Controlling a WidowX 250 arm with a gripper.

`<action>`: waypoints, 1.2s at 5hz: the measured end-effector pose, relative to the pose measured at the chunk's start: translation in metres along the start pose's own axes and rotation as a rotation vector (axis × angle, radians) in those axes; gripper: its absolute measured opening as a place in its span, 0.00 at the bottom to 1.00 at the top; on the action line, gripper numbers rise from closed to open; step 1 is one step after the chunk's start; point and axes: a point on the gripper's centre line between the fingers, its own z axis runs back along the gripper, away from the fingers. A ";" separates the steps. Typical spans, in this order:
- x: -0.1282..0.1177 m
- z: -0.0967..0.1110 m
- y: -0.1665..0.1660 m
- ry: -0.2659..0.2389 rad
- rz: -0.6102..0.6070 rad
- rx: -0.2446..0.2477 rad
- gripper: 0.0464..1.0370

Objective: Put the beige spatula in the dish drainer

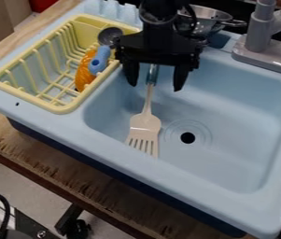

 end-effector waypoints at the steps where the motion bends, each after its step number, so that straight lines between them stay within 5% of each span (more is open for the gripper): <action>1: 0.003 -0.006 0.002 -0.011 0.006 0.006 0.93; 2: 0.003 -0.008 0.008 0.023 0.045 -0.026 0.67; 3: 0.004 -0.011 0.011 0.153 0.101 -0.008 0.37; 4: 0.007 -0.011 0.013 0.140 0.133 -0.002 0.20; 6: 0.006 0.001 0.021 0.112 0.211 -0.027 0.19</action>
